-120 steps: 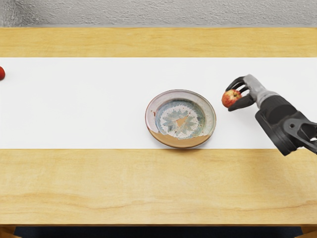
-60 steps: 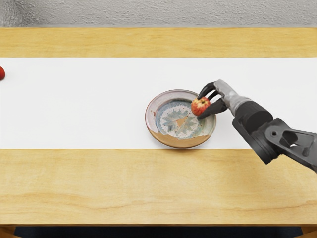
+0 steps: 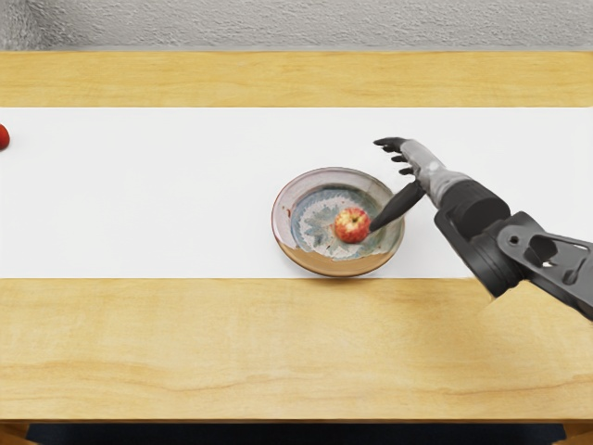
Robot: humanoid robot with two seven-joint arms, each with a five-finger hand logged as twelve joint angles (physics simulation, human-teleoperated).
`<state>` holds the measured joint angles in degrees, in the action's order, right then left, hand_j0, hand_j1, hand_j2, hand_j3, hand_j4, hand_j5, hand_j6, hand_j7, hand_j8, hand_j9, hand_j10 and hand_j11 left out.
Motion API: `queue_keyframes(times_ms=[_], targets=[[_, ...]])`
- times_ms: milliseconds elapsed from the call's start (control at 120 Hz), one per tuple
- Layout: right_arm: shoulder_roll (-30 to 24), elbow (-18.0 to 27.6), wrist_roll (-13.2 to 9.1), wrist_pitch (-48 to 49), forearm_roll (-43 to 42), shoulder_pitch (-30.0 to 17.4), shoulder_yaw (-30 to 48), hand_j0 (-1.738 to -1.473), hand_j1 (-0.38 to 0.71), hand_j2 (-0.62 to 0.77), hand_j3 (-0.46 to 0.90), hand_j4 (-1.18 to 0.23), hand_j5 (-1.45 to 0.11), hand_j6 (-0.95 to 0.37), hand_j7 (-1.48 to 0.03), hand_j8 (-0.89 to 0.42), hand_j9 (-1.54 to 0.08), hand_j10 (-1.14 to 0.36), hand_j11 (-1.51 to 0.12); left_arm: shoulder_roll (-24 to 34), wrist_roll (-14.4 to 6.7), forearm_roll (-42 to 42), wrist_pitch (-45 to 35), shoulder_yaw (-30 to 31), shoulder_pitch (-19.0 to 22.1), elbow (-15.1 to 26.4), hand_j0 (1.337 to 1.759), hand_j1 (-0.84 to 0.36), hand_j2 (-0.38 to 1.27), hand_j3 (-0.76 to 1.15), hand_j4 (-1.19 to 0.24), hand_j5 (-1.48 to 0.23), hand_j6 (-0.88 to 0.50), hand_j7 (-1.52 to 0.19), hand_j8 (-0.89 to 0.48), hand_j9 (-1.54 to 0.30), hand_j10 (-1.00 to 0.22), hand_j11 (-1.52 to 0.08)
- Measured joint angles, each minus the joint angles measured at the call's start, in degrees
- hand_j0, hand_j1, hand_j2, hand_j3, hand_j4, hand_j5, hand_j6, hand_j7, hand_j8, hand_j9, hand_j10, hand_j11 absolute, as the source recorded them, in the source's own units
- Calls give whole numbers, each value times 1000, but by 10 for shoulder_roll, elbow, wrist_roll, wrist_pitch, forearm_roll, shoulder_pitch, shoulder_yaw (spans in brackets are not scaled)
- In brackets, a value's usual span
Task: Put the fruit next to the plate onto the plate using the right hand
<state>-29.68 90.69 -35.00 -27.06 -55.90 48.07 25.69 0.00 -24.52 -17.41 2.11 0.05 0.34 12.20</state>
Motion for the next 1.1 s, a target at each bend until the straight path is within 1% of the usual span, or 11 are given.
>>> queue_keyframes(times_ms=[83, 167, 250, 333, 383, 467, 583, 733, 900, 983, 1100], targets=[[-17, 0, 0, 95, 0, -1, 57, -1658, -235, 52, 0, -125, -190, -68, -173, -64, -186, -126, -188, 0, 0, 0, 0, 0, 0, 0, 1658, 349, 0, 0, 0, 0, 0, 0, 0, 0, 0, 0], [-27, 0, 2, 237, 24, -14, 132, -1658, -264, 34, 0, -91, -136, -54, -125, -51, -133, -92, -135, 0, 0, 0, 0, -1, -1, 0, 1658, 349, 0, 0, 0, 0, 0, 0, 0, 0, 0, 0], [-37, -3, 23, 368, 70, -50, 201, -1658, -284, 21, 0, -68, -100, -43, -93, -41, -98, -68, -99, 0, 0, 0, 1, -2, -6, 0, 1658, 349, 0, 0, 0, 0, 0, 0, 0, 0, 0, 0], [-48, -10, 37, 444, 132, -83, 235, -1658, -297, 13, 0, -53, -76, -37, -71, -35, -75, -53, -76, 0, 0, 0, 1, -2, -6, 0, 1658, 349, 0, 0, 0, 0, 0, 0, 0, 0, 0, 0], [-55, -13, 58, 491, 156, -100, 259, -1658, -302, 9, 0, -47, -66, -34, -62, -33, -65, -47, -66, 0, 0, 1, 1, -3, -6, 0, 1658, 349, 0, 0, 0, 0, 0, 0, 0, 0, 0, 0], [-60, -17, 87, 563, 181, -155, 342, -1658, -309, 5, 0, -39, -54, -31, -51, -30, -53, -39, -54, 0, 1, 1, 0, -3, -7, 0, 1658, 349, 0, 0, 0, 0, 0, 0, 0, 0, 0, 0], [-63, -42, 103, 602, 233, -219, 440, -1658, -315, 1, 0, -32, -43, -27, -41, -27, -43, -32, -43, 0, 1, 1, 1, -3, -9, 0, 1658, 349, 0, 0, 0, 0, 0, 0, 0, 0, 0, 0], [-79, -143, 109, 616, 343, -271, 493, -1658, -319, -1, 0, -27, -36, -24, -35, -24, -35, -26, -36, 0, 1, 1, 1, -3, -9, 0, 1658, 349, 0, 0, 0, 0, 0, 0, 0, 0, 0, 0], [-99, -225, 110, 620, 453, -337, 546, -1658, -322, -2, 0, -23, -31, -22, -31, -22, -31, -23, -31, 0, 1, 1, 1, -3, -10, 0, 1658, 349, 0, 0, 0, 0, 0, 0, 0, 0, 0, 0], [-103, -247, 110, 620, 492, -358, 558, -1658, -323, -2, 0, -22, -30, -20, -30, -21, -30, -22, -30, 0, 1, 1, 1, -3, -10, 0, 1658, 349, 0, 0, 0, 0, 0, 0, 0, 0, 0, 0], [-106, -259, 108, 621, 514, -370, 564, -1658, -324, -2, 0, -20, -28, -19, -28, -19, -28, -20, -28, 0, 1, 1, 1, -3, -10, 0, 1658, 349, 0, 0, 0, 0, 0, 0, 0, 0, 0, 0]])
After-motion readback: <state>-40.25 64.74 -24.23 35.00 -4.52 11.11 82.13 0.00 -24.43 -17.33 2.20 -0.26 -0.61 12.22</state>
